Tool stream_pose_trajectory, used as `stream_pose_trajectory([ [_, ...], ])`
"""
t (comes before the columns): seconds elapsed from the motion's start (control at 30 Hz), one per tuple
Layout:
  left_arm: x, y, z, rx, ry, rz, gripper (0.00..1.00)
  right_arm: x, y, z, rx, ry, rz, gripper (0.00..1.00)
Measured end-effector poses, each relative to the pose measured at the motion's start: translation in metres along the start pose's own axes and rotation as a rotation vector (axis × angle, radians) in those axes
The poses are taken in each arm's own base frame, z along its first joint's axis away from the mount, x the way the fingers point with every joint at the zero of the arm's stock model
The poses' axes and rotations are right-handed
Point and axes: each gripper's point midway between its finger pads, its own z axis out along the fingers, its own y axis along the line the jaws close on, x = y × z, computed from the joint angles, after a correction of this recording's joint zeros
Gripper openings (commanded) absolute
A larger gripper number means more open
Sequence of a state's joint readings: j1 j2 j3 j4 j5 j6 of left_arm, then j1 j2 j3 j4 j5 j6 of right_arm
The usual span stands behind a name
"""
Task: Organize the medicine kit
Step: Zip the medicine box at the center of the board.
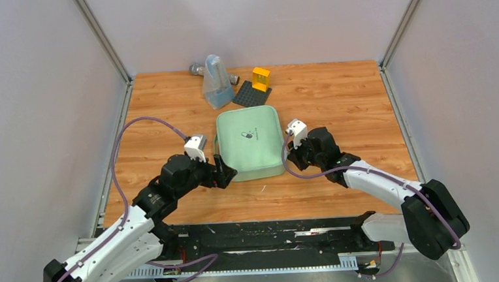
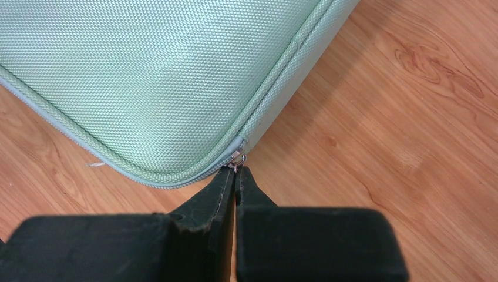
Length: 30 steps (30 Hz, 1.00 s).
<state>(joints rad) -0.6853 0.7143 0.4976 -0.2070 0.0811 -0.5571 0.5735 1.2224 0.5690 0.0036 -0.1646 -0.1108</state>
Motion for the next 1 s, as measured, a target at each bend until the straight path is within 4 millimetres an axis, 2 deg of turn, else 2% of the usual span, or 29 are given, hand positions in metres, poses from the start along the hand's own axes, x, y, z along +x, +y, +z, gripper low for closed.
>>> stream_pose_trajectory([
  [0.2, -0.002, 0.026, 0.003, -0.129, -0.022, 0.043, 1.0, 0.002, -0.009, 0.001, 0.006, 0.005, 0.033, 0.0],
  [0.4, 0.013, 0.035, 0.014, -0.141, 0.011, 0.06, 0.99, -0.001, -0.014, 0.004, 0.0, 0.004, 0.053, 0.0],
  [0.63, 0.038, 0.048, 0.028, -0.15, 0.056, 0.064, 0.9, -0.002, -0.015, 0.005, -0.011, 0.004, 0.071, 0.0],
  [0.7, 0.038, 0.048, 0.032, -0.143, 0.054, 0.07, 0.85, -0.002, -0.015, 0.006, -0.013, 0.004, 0.075, 0.0],
  [0.87, 0.038, 0.048, 0.04, -0.128, 0.035, 0.083, 0.63, -0.004, -0.015, 0.007, -0.016, 0.006, 0.087, 0.0],
  [1.0, 0.039, 0.049, 0.044, -0.134, 0.023, 0.091, 0.52, -0.004, -0.015, 0.007, -0.017, 0.01, 0.093, 0.0],
])
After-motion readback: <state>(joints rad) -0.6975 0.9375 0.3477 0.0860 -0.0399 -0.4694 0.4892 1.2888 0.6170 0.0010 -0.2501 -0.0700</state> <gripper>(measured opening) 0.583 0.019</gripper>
